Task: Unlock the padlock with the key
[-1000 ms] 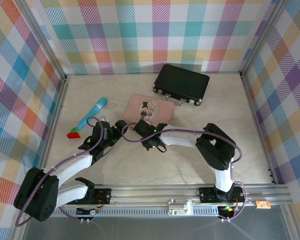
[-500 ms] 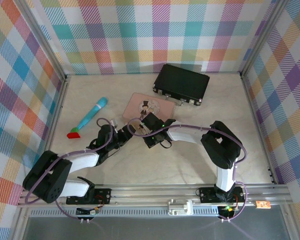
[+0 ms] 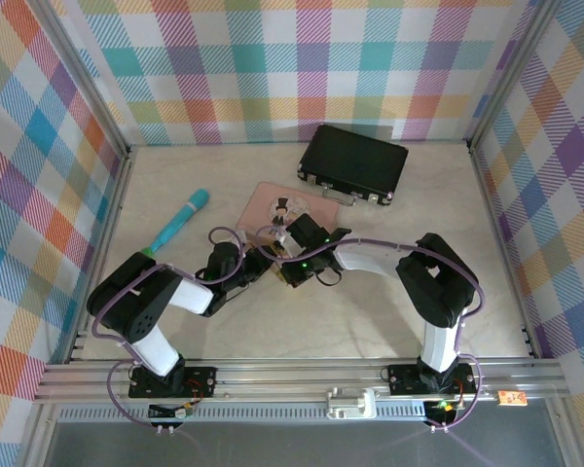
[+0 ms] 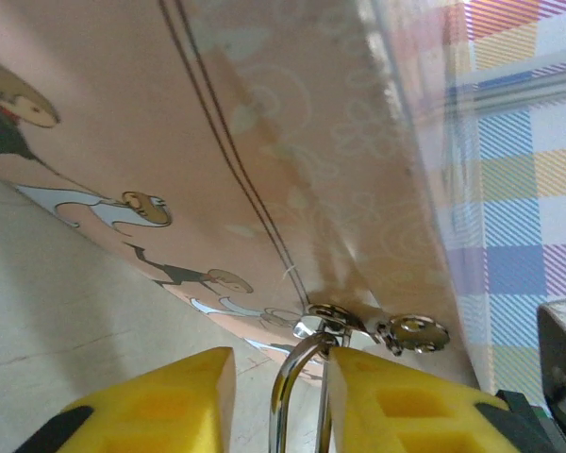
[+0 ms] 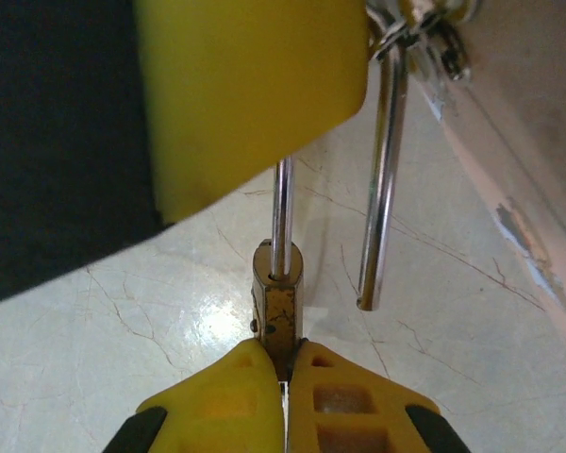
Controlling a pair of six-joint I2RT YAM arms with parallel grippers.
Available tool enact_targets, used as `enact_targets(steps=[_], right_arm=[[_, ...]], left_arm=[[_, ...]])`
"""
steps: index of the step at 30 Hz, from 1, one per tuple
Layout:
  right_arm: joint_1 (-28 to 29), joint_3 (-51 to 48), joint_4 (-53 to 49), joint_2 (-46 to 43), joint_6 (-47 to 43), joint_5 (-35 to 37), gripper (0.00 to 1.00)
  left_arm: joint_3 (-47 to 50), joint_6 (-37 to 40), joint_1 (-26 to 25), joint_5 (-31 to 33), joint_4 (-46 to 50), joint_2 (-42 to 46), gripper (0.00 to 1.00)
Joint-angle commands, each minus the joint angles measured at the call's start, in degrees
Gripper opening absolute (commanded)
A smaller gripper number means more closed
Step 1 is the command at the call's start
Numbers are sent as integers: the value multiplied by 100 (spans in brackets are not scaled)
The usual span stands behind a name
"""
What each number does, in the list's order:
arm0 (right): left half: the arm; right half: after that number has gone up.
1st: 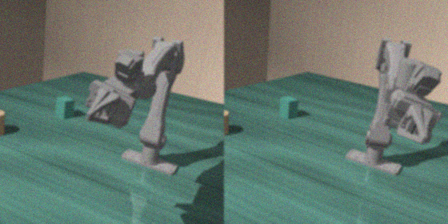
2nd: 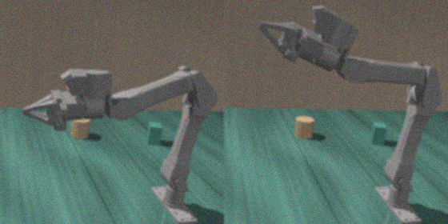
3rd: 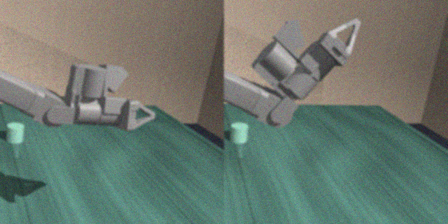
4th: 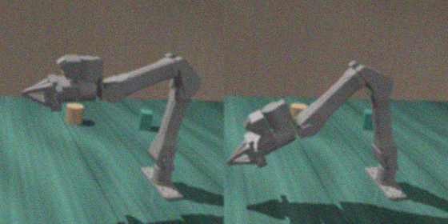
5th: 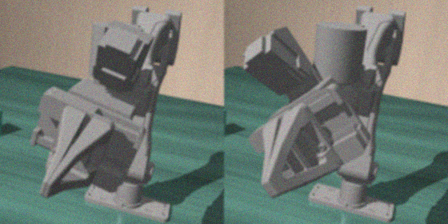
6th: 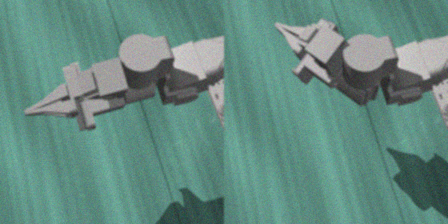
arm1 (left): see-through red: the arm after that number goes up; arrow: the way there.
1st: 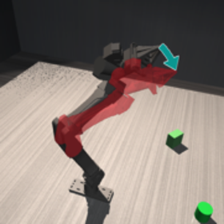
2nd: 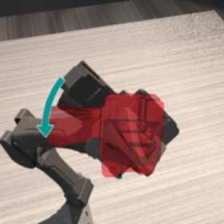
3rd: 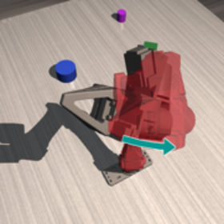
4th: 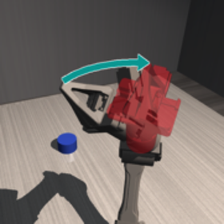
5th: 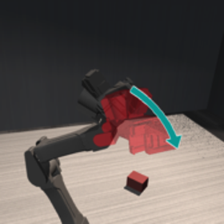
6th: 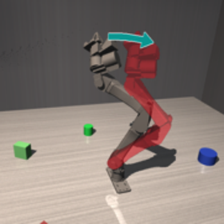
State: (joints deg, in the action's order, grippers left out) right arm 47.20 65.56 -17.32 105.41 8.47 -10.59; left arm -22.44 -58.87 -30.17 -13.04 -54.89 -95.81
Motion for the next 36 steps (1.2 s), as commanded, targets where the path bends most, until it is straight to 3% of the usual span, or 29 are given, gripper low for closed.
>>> enact_targets(steps=[1, 10, 13, 19, 21, 28, 36], right_arm=[[-49, -83, 159, -235, -52, -383, 0], [-132, -167, 318, -270, 75, -602, 0], [-154, -166, 247, -334, 154, -510, 0], [-165, -473, 86, -1235, 872, -28, 38], [-188, -587, 17, -1629, 1236, 249, 46], [-498, -504, -262, -2214, 2279, 1975, 57], [-536, 289, -472, -1182, 2663, 2818, 57]], left_arm=[[-121, -70, -59, -50, -548, -198, 26], [-182, -220, -85, -113, -1002, -665, 0], [-85, -346, -85, -46, -1261, -785, 0], [121, -478, -90, 242, -1322, -656, 0], [151, -515, -94, 345, -1307, -566, 0], [288, -529, -268, 1079, -875, -112, 0], [118, -699, -700, 2210, 89, 414, 0]])
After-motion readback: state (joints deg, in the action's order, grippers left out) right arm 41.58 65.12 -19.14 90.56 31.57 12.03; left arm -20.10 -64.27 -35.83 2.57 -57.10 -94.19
